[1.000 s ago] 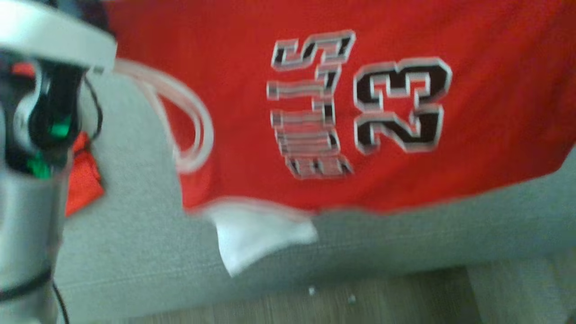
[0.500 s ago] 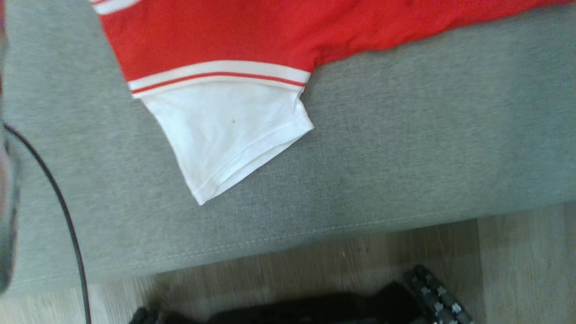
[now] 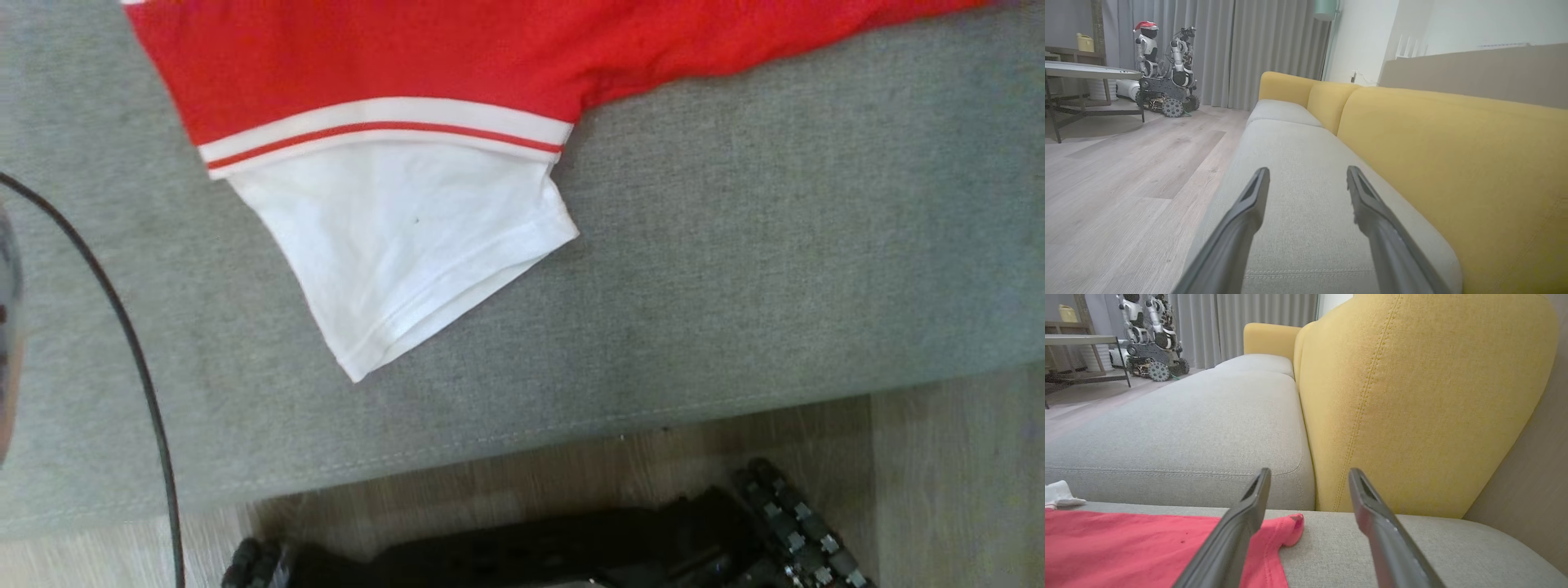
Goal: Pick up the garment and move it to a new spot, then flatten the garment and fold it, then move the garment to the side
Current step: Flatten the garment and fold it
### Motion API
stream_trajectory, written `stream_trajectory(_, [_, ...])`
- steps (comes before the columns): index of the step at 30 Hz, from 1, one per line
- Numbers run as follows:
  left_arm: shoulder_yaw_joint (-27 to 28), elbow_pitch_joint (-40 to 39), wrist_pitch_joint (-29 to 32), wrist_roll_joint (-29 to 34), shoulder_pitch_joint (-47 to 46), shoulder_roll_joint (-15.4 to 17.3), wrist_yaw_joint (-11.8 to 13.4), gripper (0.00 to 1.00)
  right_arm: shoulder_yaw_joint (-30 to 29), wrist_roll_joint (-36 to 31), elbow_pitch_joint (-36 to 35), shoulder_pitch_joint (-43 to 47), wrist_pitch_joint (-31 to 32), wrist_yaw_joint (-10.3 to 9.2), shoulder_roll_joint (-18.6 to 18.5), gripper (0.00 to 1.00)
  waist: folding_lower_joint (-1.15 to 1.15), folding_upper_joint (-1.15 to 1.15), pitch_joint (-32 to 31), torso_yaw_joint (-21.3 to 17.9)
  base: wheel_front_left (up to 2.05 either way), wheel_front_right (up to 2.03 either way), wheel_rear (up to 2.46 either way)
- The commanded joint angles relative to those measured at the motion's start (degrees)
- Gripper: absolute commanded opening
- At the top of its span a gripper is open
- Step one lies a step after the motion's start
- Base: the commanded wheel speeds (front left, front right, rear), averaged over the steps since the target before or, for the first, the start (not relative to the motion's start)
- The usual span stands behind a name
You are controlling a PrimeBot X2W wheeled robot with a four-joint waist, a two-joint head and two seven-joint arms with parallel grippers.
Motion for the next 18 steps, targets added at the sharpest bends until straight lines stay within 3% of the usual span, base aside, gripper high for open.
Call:
stream_trajectory(1, [1.0, -1.4, -0.5, -0.6, -0.8, 1.8, -0.8, 1.0, -0.2, -0.1, -0.7, -0.4, -1.2, 0.36, 0.7, 1.0, 0.0, 0.0, -2.0, 0.8, 0.0, 0.0, 0.0])
stream_trajectory(11, [4.9, -8.5, -0.6, -0.9, 18.8, 0.6, -5.2, 1.0, 3.5, 4.1, 2.7, 10.2, -4.1, 0.36, 1.5, 1.0, 0.0, 0.0, -15.8, 2.5, 0.0, 0.0, 0.0])
stream_trajectory(18, [6.1, -12.6, -0.6, -1.9, 36.7, -1.1, -6.9, 1.0, 9.5, 11.4, -2.0, 22.9, -4.2, 0.36, 1.6, 1.0, 0.0, 0.0, -26.6, 3.6, 0.0, 0.0, 0.0])
